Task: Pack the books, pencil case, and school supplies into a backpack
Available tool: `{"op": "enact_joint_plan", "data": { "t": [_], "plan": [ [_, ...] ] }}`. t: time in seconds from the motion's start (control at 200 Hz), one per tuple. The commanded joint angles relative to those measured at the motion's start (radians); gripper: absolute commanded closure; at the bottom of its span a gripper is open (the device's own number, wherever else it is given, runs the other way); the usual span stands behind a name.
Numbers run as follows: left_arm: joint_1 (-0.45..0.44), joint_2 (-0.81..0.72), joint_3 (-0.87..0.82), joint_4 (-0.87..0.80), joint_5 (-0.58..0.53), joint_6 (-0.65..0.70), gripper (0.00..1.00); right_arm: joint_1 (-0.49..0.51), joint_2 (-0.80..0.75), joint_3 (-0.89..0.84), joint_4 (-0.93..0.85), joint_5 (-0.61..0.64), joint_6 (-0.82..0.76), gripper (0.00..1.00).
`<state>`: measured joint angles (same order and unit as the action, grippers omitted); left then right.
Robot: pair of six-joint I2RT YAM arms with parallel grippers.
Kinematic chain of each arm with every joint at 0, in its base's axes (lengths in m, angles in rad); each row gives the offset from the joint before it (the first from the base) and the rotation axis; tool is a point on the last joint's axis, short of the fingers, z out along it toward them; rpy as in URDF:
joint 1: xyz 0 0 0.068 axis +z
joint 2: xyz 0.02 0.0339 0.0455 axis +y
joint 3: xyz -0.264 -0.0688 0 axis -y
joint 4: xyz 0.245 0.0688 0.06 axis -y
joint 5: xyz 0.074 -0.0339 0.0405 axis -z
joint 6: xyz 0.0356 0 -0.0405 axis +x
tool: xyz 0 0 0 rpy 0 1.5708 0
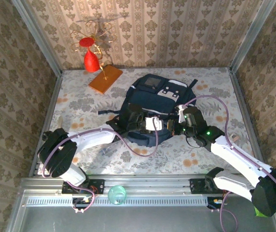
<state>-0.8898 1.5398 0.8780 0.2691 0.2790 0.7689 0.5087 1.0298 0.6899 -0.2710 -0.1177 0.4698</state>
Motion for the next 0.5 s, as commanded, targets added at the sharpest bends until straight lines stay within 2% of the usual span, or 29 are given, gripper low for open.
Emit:
{"op": "enact_joint_plan", "data": {
  "t": [0.0,0.29,0.495],
  "plan": [
    [0.066,-0.041,-0.054,0.0,0.038,0.0,1.0,-0.01,-0.012,0.033,-0.085,0.111,-0.019,1.0],
    [0.17,-0.111,-0.137,0.047,0.191,0.015,1.0,-0.075,-0.026,0.038,-0.181,0.217,-0.037,1.0],
    [0.22,-0.15,-0.158,0.053,0.244,0.016,1.0,-0.138,0.018,0.09,-0.218,0.256,-0.067,1.0]
  ]
}}
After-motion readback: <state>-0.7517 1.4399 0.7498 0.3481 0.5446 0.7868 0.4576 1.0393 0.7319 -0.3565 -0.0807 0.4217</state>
